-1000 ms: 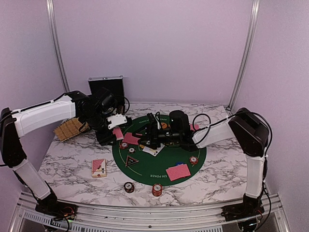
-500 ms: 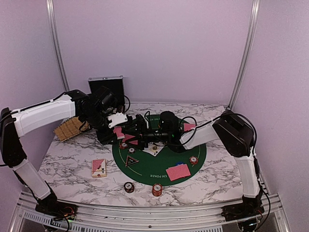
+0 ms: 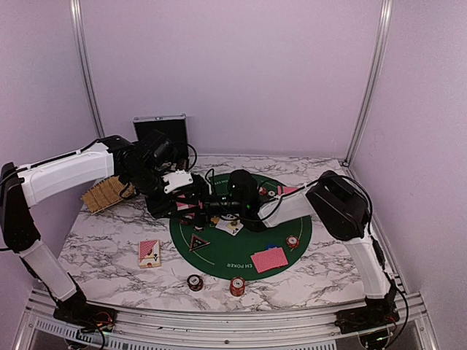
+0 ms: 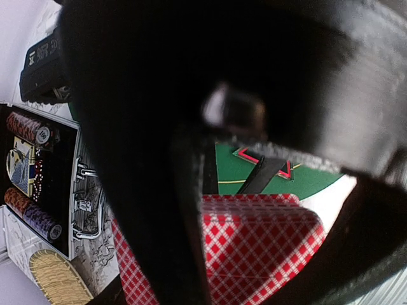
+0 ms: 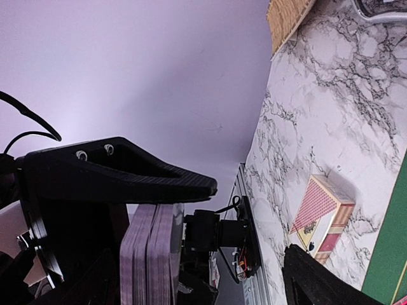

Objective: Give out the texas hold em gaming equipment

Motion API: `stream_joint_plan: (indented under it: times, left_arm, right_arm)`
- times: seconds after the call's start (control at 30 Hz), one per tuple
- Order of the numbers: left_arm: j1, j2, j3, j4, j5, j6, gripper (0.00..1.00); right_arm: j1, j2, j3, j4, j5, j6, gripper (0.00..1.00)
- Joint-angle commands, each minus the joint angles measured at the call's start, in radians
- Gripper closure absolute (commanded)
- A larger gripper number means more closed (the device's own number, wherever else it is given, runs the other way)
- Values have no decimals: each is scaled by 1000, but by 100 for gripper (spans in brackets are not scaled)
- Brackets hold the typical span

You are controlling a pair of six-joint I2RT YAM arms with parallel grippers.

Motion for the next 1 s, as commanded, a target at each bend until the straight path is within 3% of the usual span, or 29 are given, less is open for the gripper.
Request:
stream_joint_plan:
  times: [0.0, 0.5, 0.7, 0.87, 0.97]
  left_arm:
    - [2, -4, 18, -4, 17, -3, 100]
    - [3, -4, 14, -3, 19, -4, 100]
    - [3, -7, 11, -2, 17, -2, 100]
    - [3, -8, 10, -2, 17, -2, 100]
    - [3, -11, 10, -3, 17, -1, 100]
  right_arm:
    - [15, 30, 60, 45, -10, 46, 12]
    - [30, 121, 167, 62, 8, 118, 15]
    - [22, 125, 159, 42, 17, 114, 21]
    - [11, 116, 132, 39, 22, 119, 34]
    - [0, 97, 110, 25, 26, 102, 36]
